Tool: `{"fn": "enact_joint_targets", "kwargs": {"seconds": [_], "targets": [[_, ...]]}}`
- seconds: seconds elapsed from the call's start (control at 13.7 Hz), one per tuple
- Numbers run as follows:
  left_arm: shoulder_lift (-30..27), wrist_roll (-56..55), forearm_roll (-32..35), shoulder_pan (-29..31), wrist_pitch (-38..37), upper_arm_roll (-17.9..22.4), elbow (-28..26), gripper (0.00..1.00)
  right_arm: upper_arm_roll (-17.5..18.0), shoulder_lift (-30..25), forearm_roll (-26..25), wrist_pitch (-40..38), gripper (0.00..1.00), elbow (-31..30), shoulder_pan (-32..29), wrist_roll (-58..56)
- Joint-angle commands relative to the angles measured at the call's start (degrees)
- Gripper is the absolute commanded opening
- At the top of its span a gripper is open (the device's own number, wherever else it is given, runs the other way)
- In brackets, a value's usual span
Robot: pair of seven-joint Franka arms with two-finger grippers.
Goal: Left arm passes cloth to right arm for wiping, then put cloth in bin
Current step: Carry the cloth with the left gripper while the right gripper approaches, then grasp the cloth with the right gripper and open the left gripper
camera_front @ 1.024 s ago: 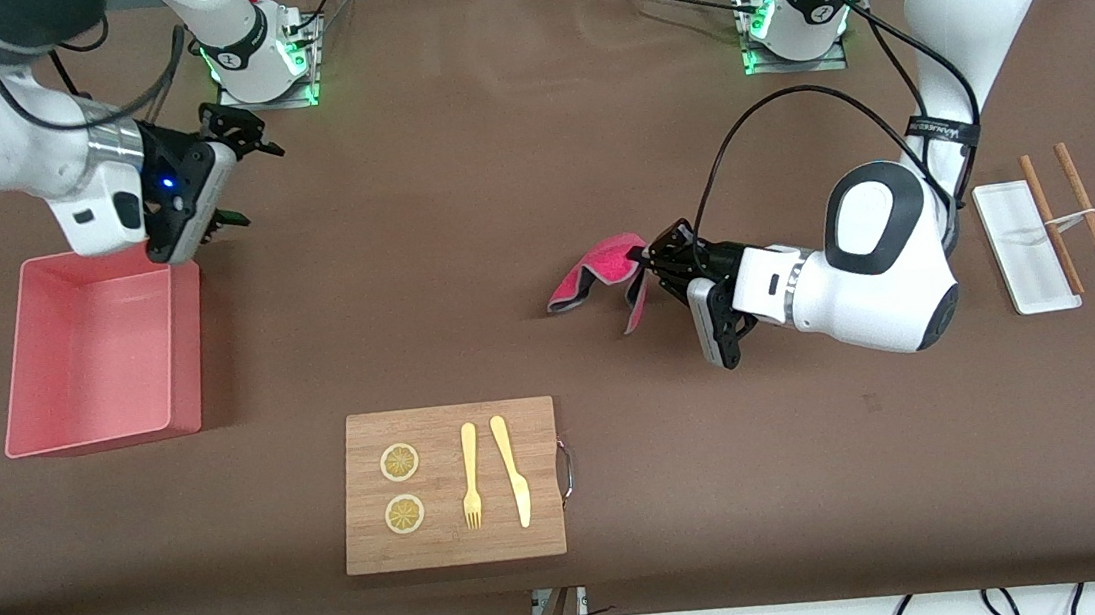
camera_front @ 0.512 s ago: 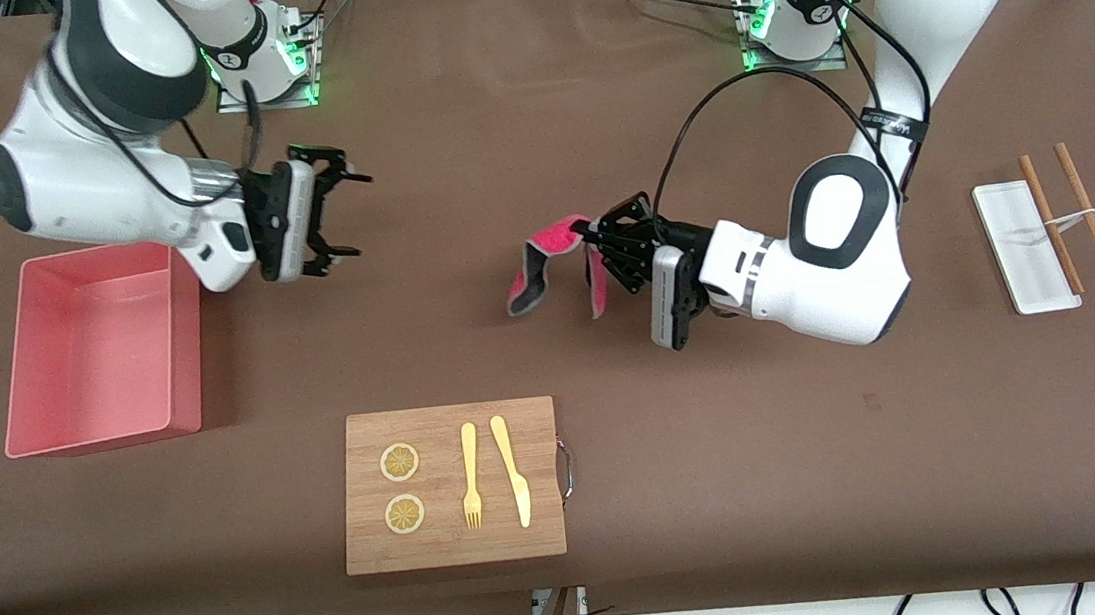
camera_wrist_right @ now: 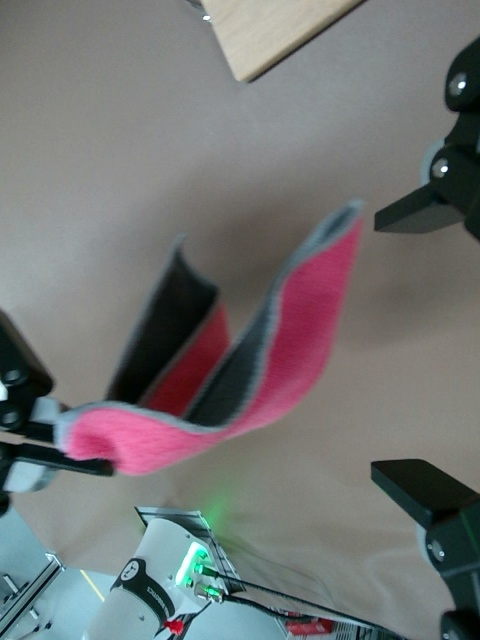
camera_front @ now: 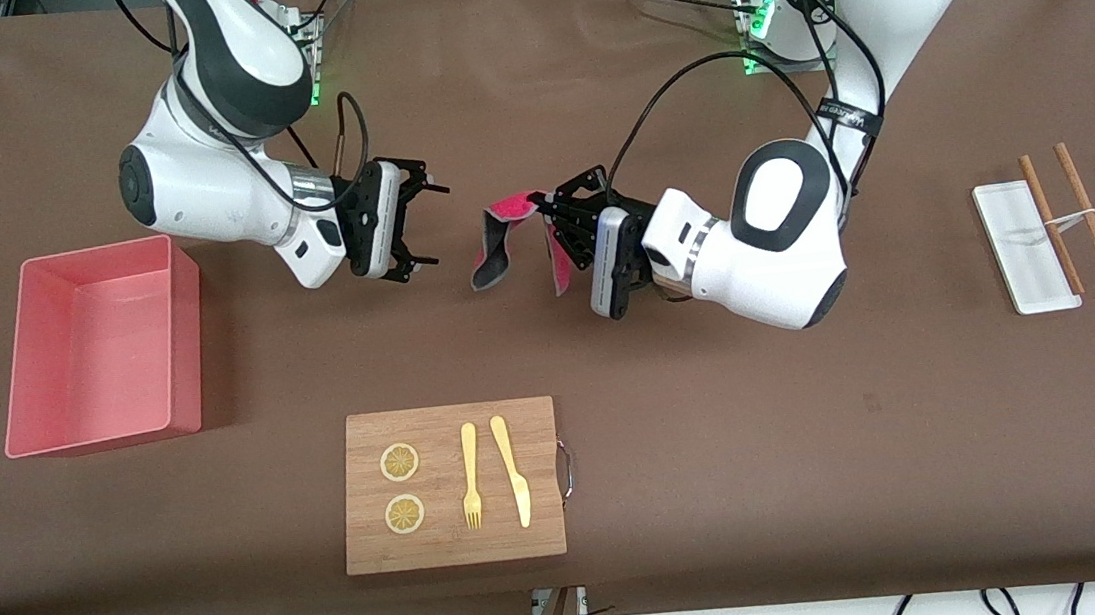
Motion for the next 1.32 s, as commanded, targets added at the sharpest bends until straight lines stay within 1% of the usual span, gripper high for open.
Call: {"fn": "enact_joint_targets", "kwargs": {"seconds": [0.0,0.15,0.37,0.59,0.66,0.73,0.8,0.88,0.95,1.17,1.24], "targets": [[-0.95,1.47,-0.76,-0.95,0.49,0.52,-0.33,0.00,1.00,-0.44,1.48,2.94,1.00,-0.04,2.03,-0.97],[-1.13,1.56,-0.67,-1.04,0.58,0.52,-1.03,0.00,1.00,-0.53,1.48,4.87,1.00,-0.56,4.14,-0.62],[-1.04,1.56,-0.67,-1.13,0.76,0.52,-1.30,0.00,1.00,0.78,1.30,9.87,1.00,-0.22,6.87,-0.61],[-1.04,1.56,-0.67,-1.13,0.76,0.52,-1.21,0.00,1.00,1.49,0.34,12.17,1.00,0.14,7.93,-0.70],[-1.04,1.56,-0.67,-1.13,0.84,0.52,-1.21,0.00,1.00,1.49,0.42,12.78,0.93,0.14,8.02,-0.70],[-1.04,1.56,-0.67,-1.13,1.37,0.52,-1.21,0.00,1.00,1.49,0.42,12.96,0.70,0.14,8.20,-0.70],[-1.04,1.56,-0.67,-1.13,1.46,0.52,-1.21,0.00,1.00,1.58,0.51,12.96,0.38,0.14,8.28,-0.61],[-1.04,1.56,-0.76,-1.13,1.46,0.52,-1.21,0.00,1.00,1.58,0.51,12.96,0.13,0.14,8.29,-0.44],[-1.04,1.56,-0.76,-1.13,1.55,0.43,-1.12,0.00,1.00,1.58,0.51,12.96,0.00,0.14,8.29,0.26],[-1.04,1.38,-0.84,-1.04,1.46,0.43,-1.03,0.00,0.74,1.49,-0.19,12.44,0.00,0.31,8.20,2.90],[-1.04,1.38,-0.84,-1.04,1.46,0.43,-1.12,0.00,0.65,1.32,-1.67,12.44,0.00,0.31,8.20,3.60]]}}
